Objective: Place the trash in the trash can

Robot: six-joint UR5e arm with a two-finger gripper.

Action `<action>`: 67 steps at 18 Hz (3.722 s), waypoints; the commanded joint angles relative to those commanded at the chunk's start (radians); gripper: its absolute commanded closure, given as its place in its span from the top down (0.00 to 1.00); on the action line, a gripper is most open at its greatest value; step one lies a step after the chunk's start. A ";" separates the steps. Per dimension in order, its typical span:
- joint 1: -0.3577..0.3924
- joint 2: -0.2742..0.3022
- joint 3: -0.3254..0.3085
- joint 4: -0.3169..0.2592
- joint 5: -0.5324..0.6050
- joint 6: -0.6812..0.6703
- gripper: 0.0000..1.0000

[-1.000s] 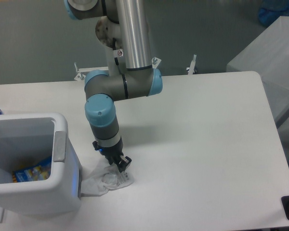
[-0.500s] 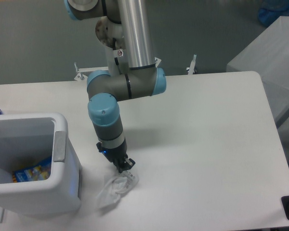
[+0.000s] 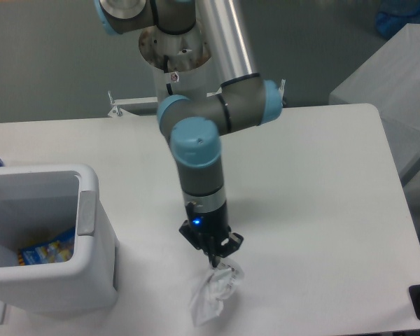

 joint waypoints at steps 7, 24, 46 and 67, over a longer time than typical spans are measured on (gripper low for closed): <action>0.018 0.072 0.117 0.002 -0.092 -0.324 0.00; -0.216 0.230 0.074 -0.002 -0.117 -0.352 0.00; -0.360 0.284 -0.124 -0.006 -0.126 -0.036 0.23; 0.004 0.230 0.091 0.000 -0.152 -0.336 1.00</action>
